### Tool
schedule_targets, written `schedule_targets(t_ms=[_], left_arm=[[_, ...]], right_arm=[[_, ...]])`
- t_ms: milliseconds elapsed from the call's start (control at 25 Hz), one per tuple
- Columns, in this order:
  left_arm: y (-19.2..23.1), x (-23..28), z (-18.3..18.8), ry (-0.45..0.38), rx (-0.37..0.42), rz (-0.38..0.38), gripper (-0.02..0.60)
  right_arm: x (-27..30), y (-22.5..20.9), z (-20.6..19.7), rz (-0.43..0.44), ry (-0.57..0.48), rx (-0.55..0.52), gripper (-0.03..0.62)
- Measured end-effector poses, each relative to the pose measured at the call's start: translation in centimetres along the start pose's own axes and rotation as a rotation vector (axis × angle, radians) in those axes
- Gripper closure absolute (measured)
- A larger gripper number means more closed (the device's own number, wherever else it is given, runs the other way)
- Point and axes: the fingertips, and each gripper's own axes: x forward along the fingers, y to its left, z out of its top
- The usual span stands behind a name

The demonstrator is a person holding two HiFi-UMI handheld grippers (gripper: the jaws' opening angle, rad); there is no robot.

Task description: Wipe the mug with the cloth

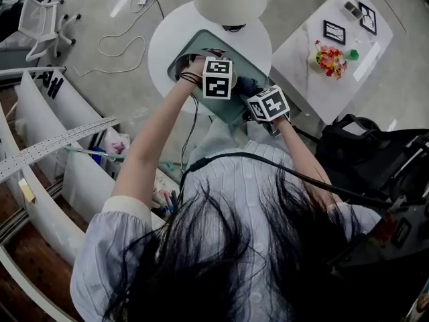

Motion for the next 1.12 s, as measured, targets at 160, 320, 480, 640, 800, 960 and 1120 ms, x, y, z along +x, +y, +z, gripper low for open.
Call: schedule_targets(t_ms=[160, 320, 480, 640, 800, 960, 1120], left_arm=[[0.0, 1.2, 0.7, 0.053, 0.167, -0.038, 0.469], [-0.4, 2.3, 0.6, 0.075, 0.212, -0.066, 0.487], [-0.5, 2.5, 0.1, 0.064, 0.143, -0.054, 0.520], [0.1, 2.6, 0.0, 0.043, 0.031, -0.024, 0.520], [0.4, 2.6, -0.1, 0.034, -0.073, -0.006, 0.520], [0.7, 2.5, -0.6, 0.026, -0.208, 0.007, 0.520], [1.2, 2.4, -1.2, 0.011, -0.367, 0.024, 0.520]], right_arm=[[0.1, 0.1, 0.0, 0.002, -0.008, 0.011, 0.500], [0.1, 0.2, -0.1, 0.001, -0.010, 0.024, 0.500], [-0.1, 0.2, 0.1, 0.000, -0.017, 0.033, 0.500], [0.0, -0.3, -0.1, -0.012, -0.013, 0.036, 0.500], [-0.1, -0.6, 0.0, -0.018, -0.013, 0.037, 0.500], [0.1, -0.6, 0.1, -0.012, -0.014, 0.032, 0.500], [0.1, -0.6, 0.1, -0.012, -0.012, 0.026, 0.500]])
